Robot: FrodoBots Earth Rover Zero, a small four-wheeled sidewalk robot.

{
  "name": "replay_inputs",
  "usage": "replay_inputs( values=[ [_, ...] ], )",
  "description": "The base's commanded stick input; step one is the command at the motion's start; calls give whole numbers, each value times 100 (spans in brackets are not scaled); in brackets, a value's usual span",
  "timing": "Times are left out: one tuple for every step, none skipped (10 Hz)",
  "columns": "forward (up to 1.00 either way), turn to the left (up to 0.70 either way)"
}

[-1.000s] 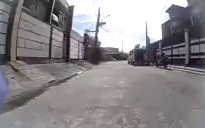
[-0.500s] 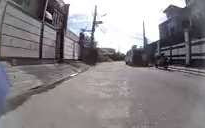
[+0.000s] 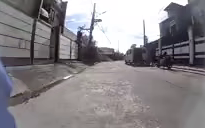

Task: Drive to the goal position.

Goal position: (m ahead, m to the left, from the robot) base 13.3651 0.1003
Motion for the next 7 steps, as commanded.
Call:
replay_inputs(
  values=[
    [100,0],
    [100,-40],
    [100,-39],
    [100,-33],
    [100,2],
    [100,25],
    [100,12]
  ],
)
